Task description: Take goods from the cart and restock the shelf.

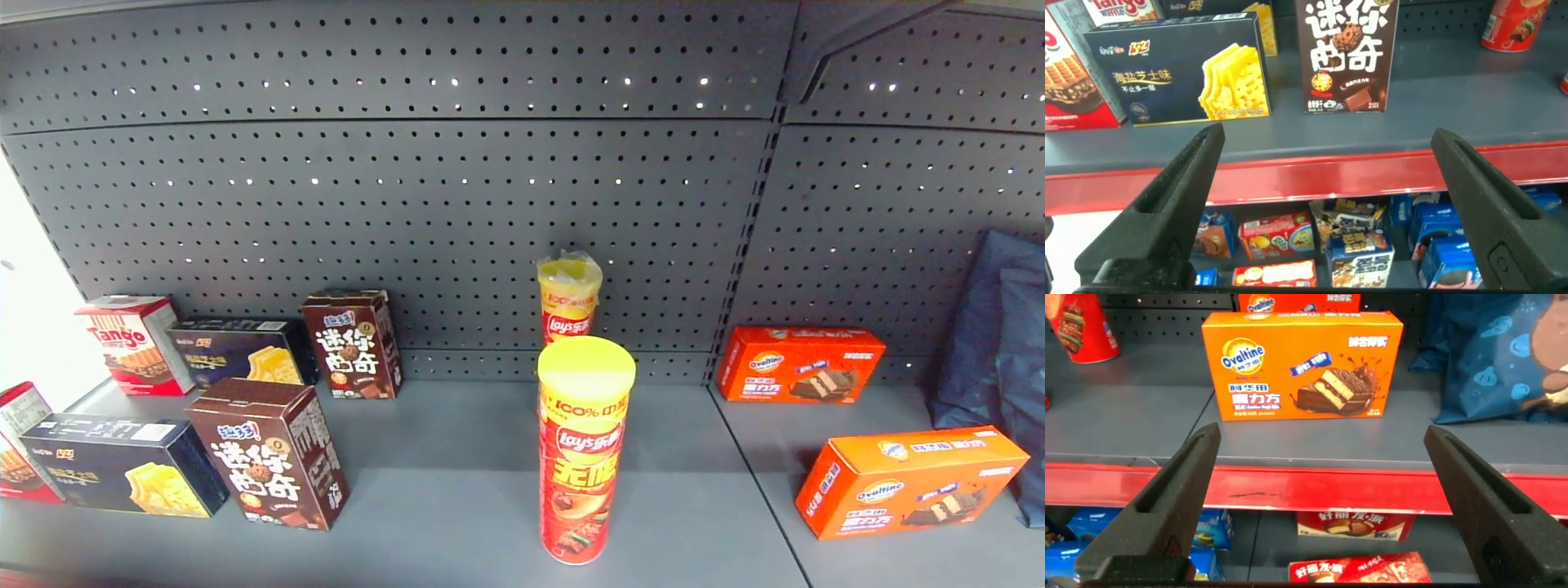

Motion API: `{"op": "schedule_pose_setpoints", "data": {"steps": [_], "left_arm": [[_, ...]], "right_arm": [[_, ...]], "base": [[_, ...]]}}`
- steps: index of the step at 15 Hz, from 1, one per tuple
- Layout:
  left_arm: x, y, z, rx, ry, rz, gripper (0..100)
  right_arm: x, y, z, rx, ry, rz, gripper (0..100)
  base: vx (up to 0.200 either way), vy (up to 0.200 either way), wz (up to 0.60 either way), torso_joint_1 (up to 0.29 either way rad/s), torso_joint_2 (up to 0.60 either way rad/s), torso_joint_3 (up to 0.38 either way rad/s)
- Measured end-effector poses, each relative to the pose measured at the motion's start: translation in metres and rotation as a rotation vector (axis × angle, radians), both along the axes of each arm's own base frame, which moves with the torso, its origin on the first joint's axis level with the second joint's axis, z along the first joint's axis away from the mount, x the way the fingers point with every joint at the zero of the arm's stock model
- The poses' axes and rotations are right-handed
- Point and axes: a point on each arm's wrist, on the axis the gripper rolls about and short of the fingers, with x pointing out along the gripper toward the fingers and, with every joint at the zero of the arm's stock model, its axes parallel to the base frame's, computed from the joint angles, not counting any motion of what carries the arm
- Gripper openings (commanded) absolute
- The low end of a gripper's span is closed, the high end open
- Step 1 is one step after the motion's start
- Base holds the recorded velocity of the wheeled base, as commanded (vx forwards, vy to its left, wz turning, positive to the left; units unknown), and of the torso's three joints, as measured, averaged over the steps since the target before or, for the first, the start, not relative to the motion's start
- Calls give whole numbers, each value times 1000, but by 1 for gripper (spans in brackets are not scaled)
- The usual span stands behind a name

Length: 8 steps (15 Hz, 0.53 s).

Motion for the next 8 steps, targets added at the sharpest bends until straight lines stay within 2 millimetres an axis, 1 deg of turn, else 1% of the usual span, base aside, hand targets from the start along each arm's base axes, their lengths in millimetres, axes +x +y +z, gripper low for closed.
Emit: {"op": "schedule_pose_setpoints", "data": {"steps": [8], "left_arm": [[0,0,0,0,0,1,100]], "right_arm": [[0,0,0,0,0,0,100]], "base": [[0,0,0,0,0,0]]}}
